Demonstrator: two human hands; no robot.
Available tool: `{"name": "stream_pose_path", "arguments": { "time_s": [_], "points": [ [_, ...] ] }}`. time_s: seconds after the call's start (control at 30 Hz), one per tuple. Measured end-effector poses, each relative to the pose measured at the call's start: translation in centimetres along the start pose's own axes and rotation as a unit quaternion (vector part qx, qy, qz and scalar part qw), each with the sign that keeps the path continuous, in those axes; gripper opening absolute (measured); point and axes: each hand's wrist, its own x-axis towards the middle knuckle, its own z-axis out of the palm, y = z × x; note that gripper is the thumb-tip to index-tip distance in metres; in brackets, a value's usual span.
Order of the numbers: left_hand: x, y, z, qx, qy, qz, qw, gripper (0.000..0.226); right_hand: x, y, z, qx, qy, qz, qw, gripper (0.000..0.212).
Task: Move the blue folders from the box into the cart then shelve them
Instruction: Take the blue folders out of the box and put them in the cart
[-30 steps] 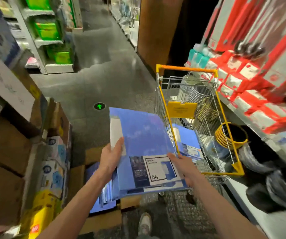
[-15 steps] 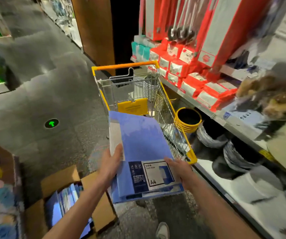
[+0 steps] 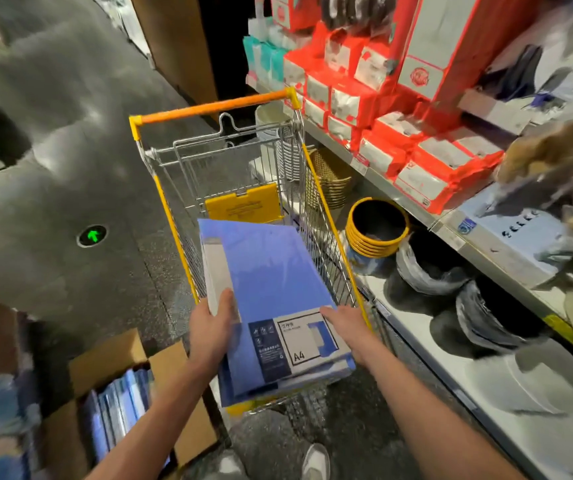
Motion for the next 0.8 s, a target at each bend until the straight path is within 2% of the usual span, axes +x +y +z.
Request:
{"name": "stream_pose_path", "arguments": {
  "time_s": [0.17,0.37,0.47,0.57,0.67,0.73,0.77,0.8],
  "points": [
    [5.7,-0.8,2.4,0.018,-0.011,-0.021,1.0,0.022,4.4,-1.1,0.9,-0.019,-0.022,0.047,0.998,0.058],
    [15.2,-3.4,6.9,0.046,-0.047,-0.051,0.997,0.031,10.6,-2.4,2.6,-0.057,0.052,0.068,0.995,0.039],
    [19.1,-4.5,8.9,0.069,-0.069,-0.075,0.992,0.029,12.5,-4.7,4.0,-0.068,0.065,0.086,0.992,0.019],
    [22.8,-5.9,10.5,0.057,-0.11,-0.108,0.986,0.037,14.6,-5.5,6.1,-0.137,0.024,0.075,0.987,0.03],
    [26.9,-8.4,12.7,0.04,-0.159,-0.18,0.97,0.042,15.0,-6.4,8.3,-0.147,0.025,0.097,0.984,0.022],
    [29.0,-10.6,14.2,0.051,-0.17,-0.223,0.959,0.062,15.0,-6.3,9.1,-0.167,0.026,0.098,0.981,0.023],
    [29.6,-10.6,14.8,0.044,-0.179,-0.235,0.955,0.063,15.0,-6.0,9.3,-0.165,0.022,0.106,0.98,0.023],
    [30.3,-10.4,15.2,0.036,-0.188,-0.249,0.949,0.054,14.8,-5.8,9.5,-0.163,0.014,0.122,0.979,0.022]
  ]
}}
